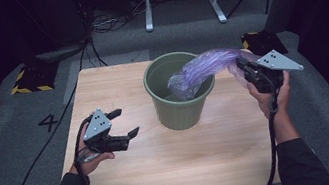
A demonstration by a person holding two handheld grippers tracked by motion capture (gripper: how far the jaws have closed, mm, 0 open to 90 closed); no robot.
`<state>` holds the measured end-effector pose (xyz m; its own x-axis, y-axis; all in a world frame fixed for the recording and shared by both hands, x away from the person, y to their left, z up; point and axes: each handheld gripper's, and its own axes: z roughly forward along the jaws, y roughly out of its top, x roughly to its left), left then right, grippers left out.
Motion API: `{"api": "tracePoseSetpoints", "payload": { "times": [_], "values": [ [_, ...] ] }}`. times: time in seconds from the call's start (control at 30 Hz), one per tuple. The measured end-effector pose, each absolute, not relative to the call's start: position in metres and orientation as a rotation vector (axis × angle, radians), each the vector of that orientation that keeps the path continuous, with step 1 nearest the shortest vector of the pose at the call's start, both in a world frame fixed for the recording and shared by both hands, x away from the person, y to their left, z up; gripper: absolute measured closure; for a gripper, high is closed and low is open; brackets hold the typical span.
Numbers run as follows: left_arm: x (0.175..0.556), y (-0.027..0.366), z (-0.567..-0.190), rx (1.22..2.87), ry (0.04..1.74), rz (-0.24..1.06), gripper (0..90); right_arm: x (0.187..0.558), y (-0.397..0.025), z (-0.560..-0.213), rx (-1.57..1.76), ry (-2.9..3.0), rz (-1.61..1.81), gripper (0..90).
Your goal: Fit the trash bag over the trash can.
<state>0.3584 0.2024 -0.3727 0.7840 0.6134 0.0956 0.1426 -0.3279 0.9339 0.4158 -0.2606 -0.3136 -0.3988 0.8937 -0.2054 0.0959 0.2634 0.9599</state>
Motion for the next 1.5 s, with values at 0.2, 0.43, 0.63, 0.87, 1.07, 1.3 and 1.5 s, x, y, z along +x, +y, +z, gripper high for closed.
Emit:
{"api": "tracePoseSetpoints", "payload": {
  "times": [0.2, 0.43, 0.63, 0.87, 1.07, 1.3, 1.5],
  "values": [
    [0.362, 0.197, -0.352, 1.841, 0.564, 0.548, 19.2, 0.415, -0.251, -0.31, 0.894, 1.711, 1.193, 88.3],
    [0.364, 0.17, -0.328, 1.835, 0.507, 0.559, 19.3, 0.415, -0.243, -0.313, 0.887, 1.709, 1.165, 87.5],
    [0.37, 0.142, -0.317, 1.853, 0.469, 0.575, 19.3, 0.411, -0.234, -0.315, 0.826, 1.779, 1.168, 86.3],
    [0.375, 0.114, -0.307, 1.894, 0.412, 0.568, 19.2, 0.401, -0.218, -0.313, 0.723, 1.846, 1.16, 85.6],
    [0.379, 0.093, -0.301, 1.934, 0.371, 0.596, 19.5, 0.395, -0.202, -0.313, 0.628, 1.914, 1.15, 84.4],
    [0.386, 0.076, -0.3, 1.97, 0.343, 0.622, 20.3, 0.388, -0.189, -0.31, 0.551, 1.96, 1.139, 85.1],
    [0.391, 0.066, -0.3, 1.992, 0.349, 0.667, 27.7, 0.381, -0.177, -0.307, 0.468, 1.999, 1.158, 84.3]
  ]
}}
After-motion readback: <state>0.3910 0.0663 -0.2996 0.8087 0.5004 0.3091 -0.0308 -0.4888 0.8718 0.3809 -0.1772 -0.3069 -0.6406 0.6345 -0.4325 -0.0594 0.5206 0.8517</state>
